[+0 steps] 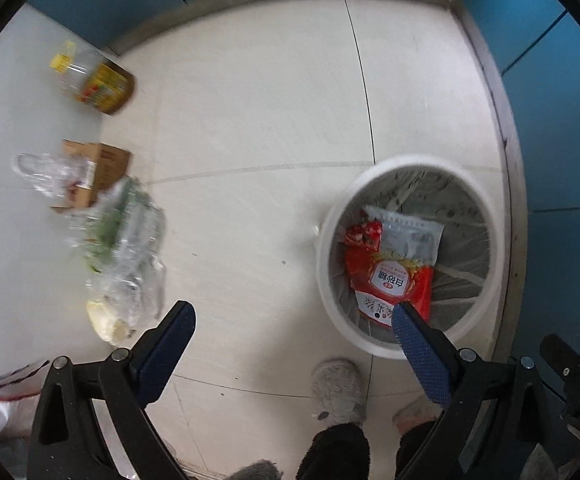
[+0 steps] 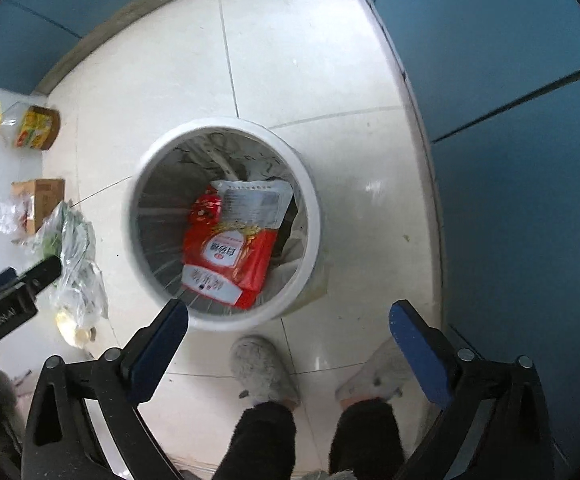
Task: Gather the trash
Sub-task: 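Grasp the white tissue with the left tool while the right tool grasps the white box strip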
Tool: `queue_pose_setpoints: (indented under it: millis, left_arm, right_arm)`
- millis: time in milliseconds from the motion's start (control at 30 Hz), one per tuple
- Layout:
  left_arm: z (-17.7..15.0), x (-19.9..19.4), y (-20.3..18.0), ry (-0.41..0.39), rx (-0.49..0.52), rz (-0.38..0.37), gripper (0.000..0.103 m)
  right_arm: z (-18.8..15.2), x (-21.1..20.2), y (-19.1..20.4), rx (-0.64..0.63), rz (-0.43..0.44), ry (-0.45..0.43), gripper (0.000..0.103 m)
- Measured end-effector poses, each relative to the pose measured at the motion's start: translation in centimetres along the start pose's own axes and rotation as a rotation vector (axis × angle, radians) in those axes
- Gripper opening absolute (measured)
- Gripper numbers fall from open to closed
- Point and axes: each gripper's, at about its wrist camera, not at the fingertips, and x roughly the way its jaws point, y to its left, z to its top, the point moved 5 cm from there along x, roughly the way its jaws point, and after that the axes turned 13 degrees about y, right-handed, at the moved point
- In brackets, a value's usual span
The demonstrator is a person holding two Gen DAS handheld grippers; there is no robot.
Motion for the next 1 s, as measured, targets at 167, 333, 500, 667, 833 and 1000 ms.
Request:
queue_pose_setpoints:
  millis: [167, 333, 500, 667, 833, 1000]
  left_arm:
    - [-3.9, -8.7, 1.6, -0.092, -0.043, 0.001, 0.100]
    - [-8.7, -19.2, 2.4, -0.187, -0.047, -0.009, 0.100]
    - [-13.1, -27.4, 2.8, -0.234, -0.021, -0.032, 0.100]
    - [-16.7, -34.2, 3.0, -0.280, -0.011, -0.042, 0.100]
    - [-18.8, -40.2, 1.2, -0.333, 0.013, -0.034, 0.100]
    - [-19.2, -45.1, -5.1, -0.395, 0.112, -0.052, 0.100]
  right_arm:
    - [-4.2, -8.3, 1.1, -0.041, -0.022, -0.085, 0.102]
    - [-9.2, -18.1, 2.9, -0.095, -0.003, -0.158, 0.102]
    - [-14.6, -27.4, 3.2, -0.120, 0.025, -0.220, 0.102]
    - [-19.5, -35.4, 2.2, -0.115, 0.077, -0.272, 0.102]
    - [-23.5, -42.1, -0.8, -0.056, 0.198, -0.347, 0.102]
    - [-26.3, -47.5, -7.5, 0.099, 0.297, -0.440, 0.102]
